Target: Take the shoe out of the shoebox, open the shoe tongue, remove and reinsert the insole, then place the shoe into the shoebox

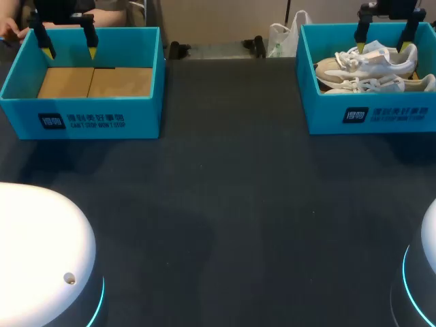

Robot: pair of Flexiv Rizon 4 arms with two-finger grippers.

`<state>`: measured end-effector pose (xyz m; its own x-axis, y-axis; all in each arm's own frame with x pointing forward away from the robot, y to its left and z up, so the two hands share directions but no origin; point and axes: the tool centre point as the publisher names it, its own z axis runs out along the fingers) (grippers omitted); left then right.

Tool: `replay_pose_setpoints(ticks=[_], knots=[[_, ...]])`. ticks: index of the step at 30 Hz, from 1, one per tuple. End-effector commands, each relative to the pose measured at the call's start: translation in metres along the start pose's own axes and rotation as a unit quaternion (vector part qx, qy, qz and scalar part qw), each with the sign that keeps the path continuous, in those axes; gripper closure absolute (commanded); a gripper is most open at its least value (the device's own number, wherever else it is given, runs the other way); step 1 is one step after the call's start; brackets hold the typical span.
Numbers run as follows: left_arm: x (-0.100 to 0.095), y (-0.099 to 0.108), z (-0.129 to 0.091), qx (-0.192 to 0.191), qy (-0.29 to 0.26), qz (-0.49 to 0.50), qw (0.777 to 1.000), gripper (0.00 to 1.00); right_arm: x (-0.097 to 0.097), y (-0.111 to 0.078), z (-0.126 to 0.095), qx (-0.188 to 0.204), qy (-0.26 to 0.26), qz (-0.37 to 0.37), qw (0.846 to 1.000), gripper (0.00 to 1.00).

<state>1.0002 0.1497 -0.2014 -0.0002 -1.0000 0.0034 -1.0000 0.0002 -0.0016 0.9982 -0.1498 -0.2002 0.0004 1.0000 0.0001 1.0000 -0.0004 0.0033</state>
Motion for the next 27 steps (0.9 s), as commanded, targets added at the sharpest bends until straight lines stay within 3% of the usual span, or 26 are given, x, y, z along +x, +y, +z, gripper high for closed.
replay_pose_setpoints(ticks=[1, 10, 16, 27], knots=[[0.000, 0.000, -0.001, 0.000, -0.001, 0.000, 1.000, 0.00, 0.000, 0.001, 0.000, 0.001, 0.000, 0.000, 1.000, 0.00], [0.000, 0.000, -0.001, 0.000, -0.001, 0.000, 1.000, 0.00, 0.000, 0.001, 0.000, 0.001, 0.000, 0.000, 1.000, 0.00], [0.000, 0.000, -0.001, 0.000, -0.001, 0.000, 1.000, 0.00, -0.048, 0.008, 0.013, -0.005, -0.026, 0.067, 0.997, 0.00], [0.000, 0.000, -0.001, 0.000, -0.001, 0.000, 1.000, 0.00, -0.114, 0.016, 0.038, -0.049, -0.061, 0.110, 0.991, 0.00]])
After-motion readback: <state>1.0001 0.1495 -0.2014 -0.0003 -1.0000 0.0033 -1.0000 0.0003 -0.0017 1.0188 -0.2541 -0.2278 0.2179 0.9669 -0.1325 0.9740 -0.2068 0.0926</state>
